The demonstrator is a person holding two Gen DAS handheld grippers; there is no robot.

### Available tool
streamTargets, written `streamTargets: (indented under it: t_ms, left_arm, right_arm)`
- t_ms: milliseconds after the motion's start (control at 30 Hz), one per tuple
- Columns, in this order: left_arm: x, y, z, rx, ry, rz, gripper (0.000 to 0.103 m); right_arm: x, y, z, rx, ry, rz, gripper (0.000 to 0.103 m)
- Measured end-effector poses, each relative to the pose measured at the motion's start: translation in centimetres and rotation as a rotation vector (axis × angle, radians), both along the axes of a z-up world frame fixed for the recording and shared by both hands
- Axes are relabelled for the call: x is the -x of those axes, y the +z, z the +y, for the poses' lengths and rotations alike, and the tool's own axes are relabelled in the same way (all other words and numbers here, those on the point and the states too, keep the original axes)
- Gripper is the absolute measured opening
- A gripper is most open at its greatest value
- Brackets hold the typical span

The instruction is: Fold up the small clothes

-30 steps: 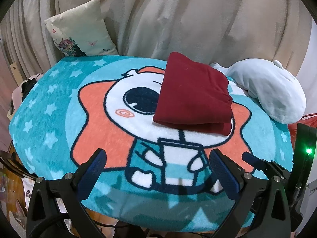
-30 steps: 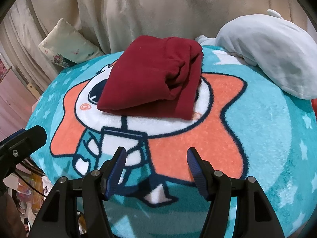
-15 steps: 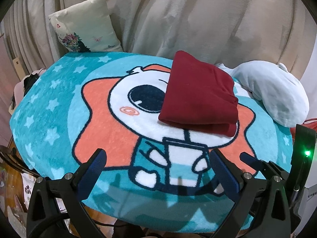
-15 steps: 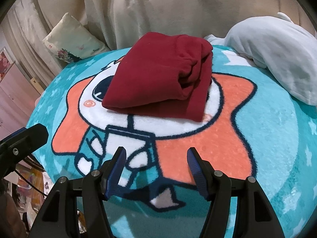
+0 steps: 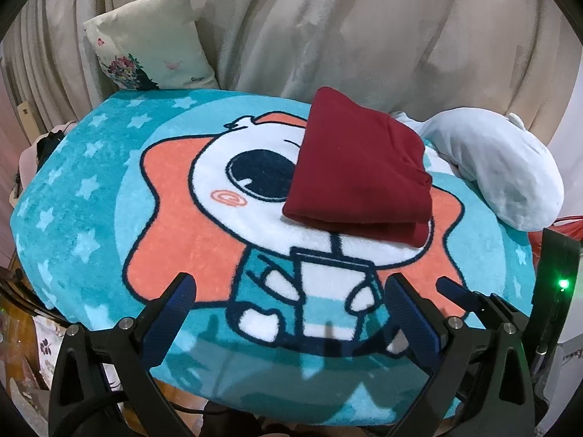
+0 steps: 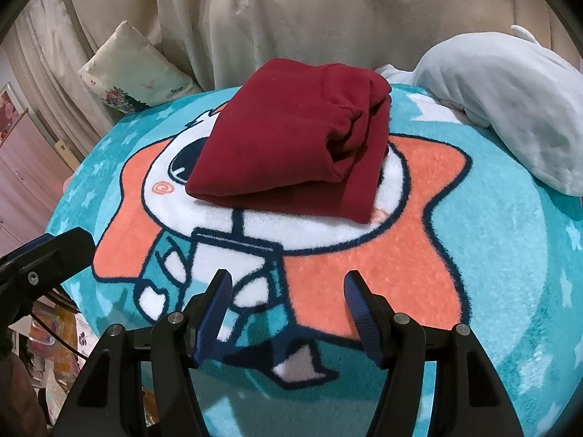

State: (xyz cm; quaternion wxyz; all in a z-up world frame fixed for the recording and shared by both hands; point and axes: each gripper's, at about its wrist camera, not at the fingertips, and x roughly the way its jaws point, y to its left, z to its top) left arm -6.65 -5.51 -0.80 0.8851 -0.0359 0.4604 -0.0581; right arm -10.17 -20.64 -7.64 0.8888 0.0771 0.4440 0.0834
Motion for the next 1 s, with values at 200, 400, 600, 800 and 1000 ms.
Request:
streamTargets:
  t_ms: [200,400,600,800,1000]
  left_arm:
    - [0.4,-0.1,0.0,0.000,-0.003,0.004,0.103]
    - [0.8,-0.2,0.2,0.004,0.004,0.005,0.103]
    - [1.2,-0.3,0.8,0.007,0.015,0.009,0.103]
    - [1.7,-0.2,1.1,-0.012,0.023,0.008,0.103]
    - [2.0,0.0,1.3,-0.025,0.019,-0.004,0.103]
  right_arm:
    - [0.2,0.1,0.1,0.009,0.009,-0.006,0.068]
    - [0.6,0.1,0.5,0.018,0.018,-0.006,0.068]
    - [1.2,0.3,1.1,0.031,0.029,-0.012,0.068]
    - [1.7,0.3,1.4,0.040,0.023,-0.010,0.068]
    - [2.0,0.2,1.6,0.046,0.019,-0.006,0.068]
